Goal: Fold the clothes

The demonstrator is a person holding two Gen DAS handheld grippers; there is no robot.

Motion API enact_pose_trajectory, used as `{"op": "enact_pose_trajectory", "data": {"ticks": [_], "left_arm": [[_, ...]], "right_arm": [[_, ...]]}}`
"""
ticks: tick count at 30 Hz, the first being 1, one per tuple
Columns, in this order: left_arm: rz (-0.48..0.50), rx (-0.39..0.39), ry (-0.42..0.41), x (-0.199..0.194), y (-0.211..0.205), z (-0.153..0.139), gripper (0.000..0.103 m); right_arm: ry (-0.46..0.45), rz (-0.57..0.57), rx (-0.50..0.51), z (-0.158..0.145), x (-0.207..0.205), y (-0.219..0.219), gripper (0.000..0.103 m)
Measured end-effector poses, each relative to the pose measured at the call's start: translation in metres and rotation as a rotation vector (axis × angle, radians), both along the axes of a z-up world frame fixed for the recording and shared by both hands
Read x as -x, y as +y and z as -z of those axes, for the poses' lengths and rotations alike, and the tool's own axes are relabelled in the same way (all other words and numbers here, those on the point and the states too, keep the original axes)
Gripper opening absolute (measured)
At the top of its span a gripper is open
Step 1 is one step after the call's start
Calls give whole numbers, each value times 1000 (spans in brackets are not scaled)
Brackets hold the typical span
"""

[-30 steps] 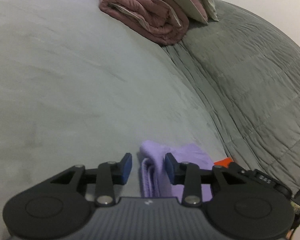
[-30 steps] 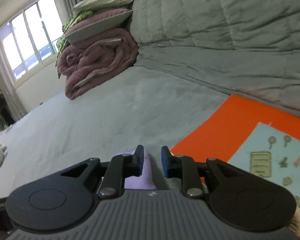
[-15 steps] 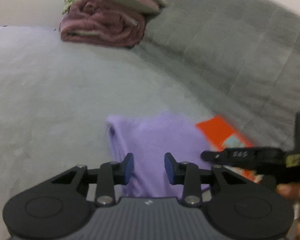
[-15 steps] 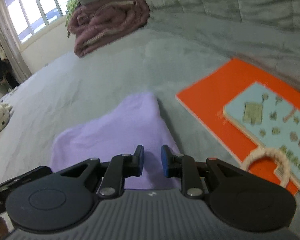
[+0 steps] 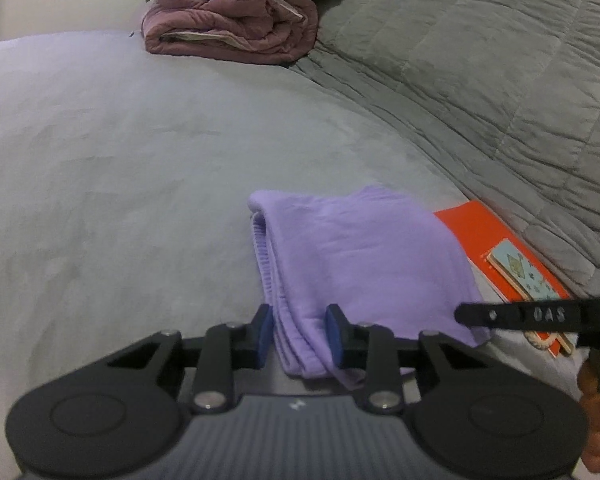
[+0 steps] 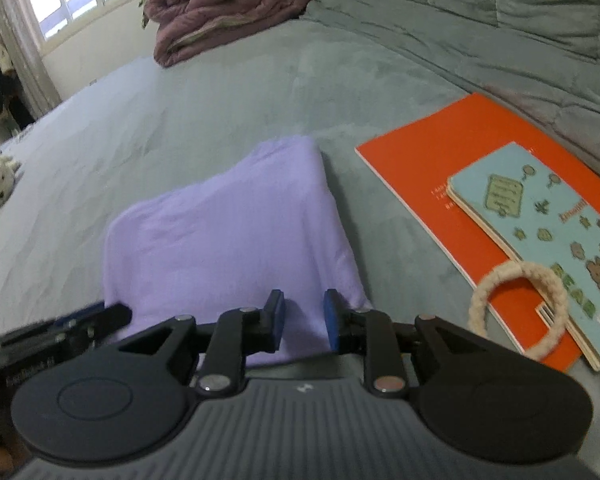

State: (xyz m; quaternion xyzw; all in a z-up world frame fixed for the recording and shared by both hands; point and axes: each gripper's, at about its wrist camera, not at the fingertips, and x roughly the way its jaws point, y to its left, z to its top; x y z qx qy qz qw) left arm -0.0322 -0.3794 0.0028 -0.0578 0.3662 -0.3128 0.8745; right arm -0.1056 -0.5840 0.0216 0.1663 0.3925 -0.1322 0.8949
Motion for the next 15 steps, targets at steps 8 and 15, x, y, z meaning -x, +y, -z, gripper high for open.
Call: {"op": "enact_pose_trajectory", "data": {"ticks": [8, 15], "left_arm": [[6, -34, 9, 13, 7, -5, 33], [-4, -82, 9, 19, 23, -13, 34]], "right_arm": [[85, -48, 68, 1, 13, 21, 35], [123, -58, 87, 0, 29, 33, 42]]}}
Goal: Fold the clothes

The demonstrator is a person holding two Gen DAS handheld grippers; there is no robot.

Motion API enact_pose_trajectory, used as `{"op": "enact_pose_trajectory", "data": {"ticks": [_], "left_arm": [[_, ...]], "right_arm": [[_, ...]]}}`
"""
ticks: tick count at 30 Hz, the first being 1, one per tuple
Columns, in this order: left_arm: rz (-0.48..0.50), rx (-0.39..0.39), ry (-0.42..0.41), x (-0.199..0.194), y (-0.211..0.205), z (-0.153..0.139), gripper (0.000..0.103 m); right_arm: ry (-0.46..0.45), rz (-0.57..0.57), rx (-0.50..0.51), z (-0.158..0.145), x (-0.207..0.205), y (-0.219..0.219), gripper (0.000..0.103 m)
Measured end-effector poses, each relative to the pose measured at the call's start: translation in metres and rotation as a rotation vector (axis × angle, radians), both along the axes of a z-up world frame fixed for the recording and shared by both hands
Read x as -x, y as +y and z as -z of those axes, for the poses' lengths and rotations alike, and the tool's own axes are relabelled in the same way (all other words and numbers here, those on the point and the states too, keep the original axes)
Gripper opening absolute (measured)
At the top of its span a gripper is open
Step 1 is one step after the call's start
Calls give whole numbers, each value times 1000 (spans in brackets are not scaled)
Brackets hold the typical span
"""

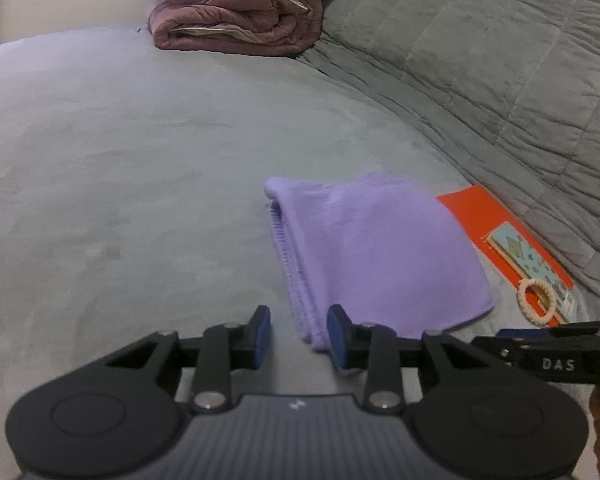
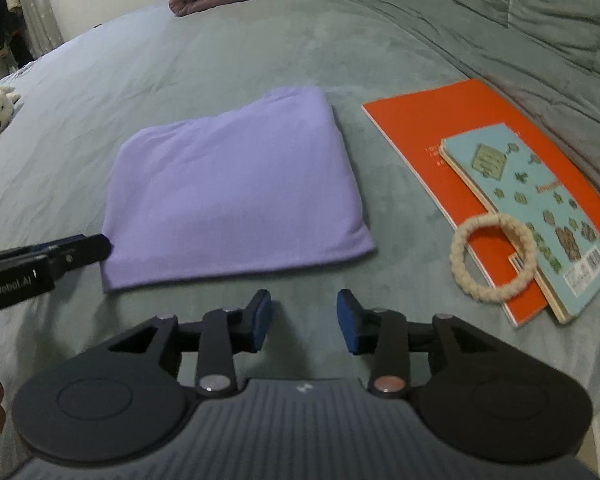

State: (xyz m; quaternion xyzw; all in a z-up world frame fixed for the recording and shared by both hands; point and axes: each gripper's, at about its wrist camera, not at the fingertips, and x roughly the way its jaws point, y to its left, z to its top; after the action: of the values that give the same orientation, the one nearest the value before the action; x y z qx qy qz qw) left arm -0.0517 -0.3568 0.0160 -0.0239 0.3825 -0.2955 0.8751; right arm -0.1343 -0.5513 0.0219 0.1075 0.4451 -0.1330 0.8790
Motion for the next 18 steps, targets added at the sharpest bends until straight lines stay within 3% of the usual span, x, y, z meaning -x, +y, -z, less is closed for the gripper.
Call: {"op": "enact_pose_trajectory", "data": {"ticks": [11, 18], "left_arm": [[-27, -54, 26, 29, 18, 1, 34], [-34, -139, 6, 45, 13, -4, 31]], "right_arm": [[36, 3, 22, 1, 18, 25, 51], [68, 11, 87, 0, 28, 48, 56]]}}
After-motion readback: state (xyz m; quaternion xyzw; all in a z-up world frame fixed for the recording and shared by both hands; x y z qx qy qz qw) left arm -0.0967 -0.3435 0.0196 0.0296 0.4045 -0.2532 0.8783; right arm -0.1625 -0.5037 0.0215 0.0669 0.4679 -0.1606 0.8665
